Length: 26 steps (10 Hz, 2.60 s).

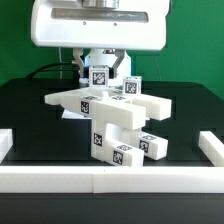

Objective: Assemble chair

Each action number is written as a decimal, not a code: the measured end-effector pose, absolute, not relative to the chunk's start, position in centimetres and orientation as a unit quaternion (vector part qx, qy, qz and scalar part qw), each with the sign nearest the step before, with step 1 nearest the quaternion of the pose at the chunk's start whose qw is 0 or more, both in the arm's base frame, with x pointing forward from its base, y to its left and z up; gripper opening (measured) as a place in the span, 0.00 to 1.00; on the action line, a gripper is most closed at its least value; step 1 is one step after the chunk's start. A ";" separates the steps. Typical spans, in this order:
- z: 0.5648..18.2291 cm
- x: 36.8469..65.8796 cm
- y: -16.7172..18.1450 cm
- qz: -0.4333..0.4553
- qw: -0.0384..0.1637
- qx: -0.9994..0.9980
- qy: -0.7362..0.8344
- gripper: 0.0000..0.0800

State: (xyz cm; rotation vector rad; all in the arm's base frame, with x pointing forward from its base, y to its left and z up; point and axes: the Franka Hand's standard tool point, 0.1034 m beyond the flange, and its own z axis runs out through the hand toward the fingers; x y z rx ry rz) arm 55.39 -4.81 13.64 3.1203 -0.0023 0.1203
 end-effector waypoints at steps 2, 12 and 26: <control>13.6 55.4 -4.5 0.038 0.009 0.999 0.000 0.36; 12.0 55.1 -3.6 0.031 0.015 0.999 0.003 0.36; 11.7 55.5 -3.7 0.045 0.023 0.999 0.005 0.36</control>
Offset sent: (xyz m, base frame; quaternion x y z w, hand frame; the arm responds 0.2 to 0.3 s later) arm -0.0004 0.0114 -0.0027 0.0190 0.0040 0.0095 0.9998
